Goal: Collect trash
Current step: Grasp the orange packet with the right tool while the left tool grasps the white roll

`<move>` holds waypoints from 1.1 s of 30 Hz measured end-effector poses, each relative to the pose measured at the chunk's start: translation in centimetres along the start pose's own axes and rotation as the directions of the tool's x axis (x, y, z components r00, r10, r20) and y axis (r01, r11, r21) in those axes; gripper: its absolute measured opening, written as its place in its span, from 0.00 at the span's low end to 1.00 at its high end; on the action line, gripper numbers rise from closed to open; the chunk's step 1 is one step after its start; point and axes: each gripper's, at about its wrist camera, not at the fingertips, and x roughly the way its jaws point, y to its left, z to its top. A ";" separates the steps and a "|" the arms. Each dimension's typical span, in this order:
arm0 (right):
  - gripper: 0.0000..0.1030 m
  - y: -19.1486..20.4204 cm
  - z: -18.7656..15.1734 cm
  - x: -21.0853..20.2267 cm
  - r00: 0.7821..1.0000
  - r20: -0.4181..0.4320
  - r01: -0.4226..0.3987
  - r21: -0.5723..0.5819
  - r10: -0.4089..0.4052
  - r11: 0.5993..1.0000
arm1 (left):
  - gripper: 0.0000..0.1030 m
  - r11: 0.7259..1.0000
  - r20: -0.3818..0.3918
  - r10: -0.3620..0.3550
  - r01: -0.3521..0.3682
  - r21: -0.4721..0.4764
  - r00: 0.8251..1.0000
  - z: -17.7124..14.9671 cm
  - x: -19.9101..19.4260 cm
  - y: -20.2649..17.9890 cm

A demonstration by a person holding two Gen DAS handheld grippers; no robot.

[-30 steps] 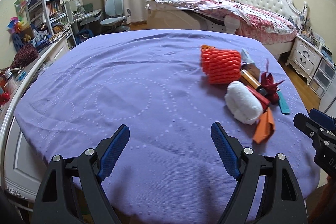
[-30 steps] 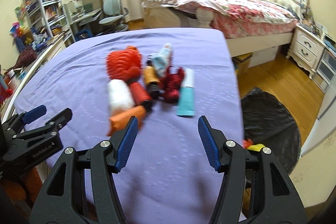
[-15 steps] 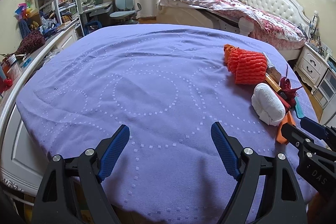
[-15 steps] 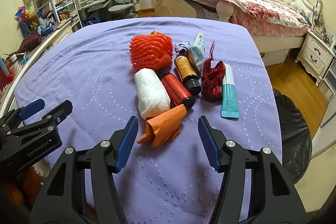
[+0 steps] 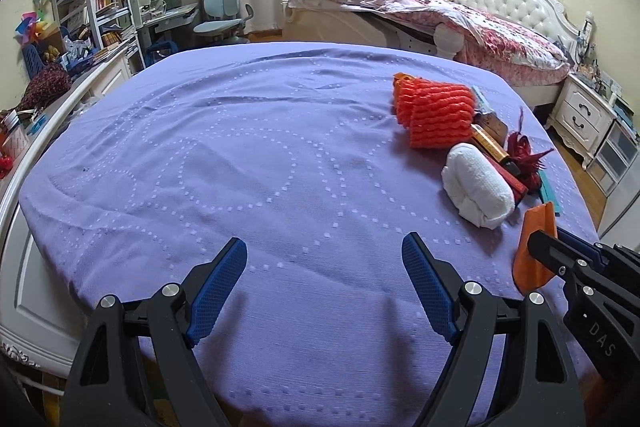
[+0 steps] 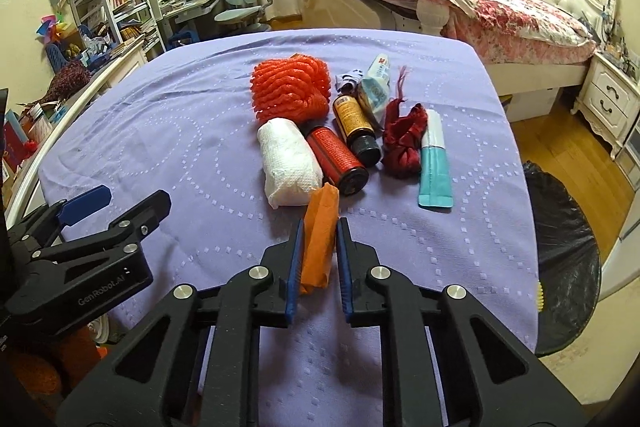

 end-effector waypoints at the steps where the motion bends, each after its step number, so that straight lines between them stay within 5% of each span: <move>1: 0.15 -0.2 0.0 -0.1 1.000 0.003 0.003 0.000 -0.003 1.000 | 0.77 1.000 -0.001 -0.003 0.003 0.004 1.000 0.0 0.0 -0.3; 14: 0.22 -3.0 -0.7 0.4 1.000 -0.022 -0.015 0.085 0.017 0.996 | 0.77 1.000 -0.004 -0.002 0.002 0.023 1.000 -0.2 -0.1 -1.6; 33: 0.17 -2.7 -0.6 0.8 1.000 -0.007 -0.003 0.078 0.003 0.997 | 0.77 1.000 -0.012 -0.024 0.024 0.013 1.000 -0.6 -0.1 -2.1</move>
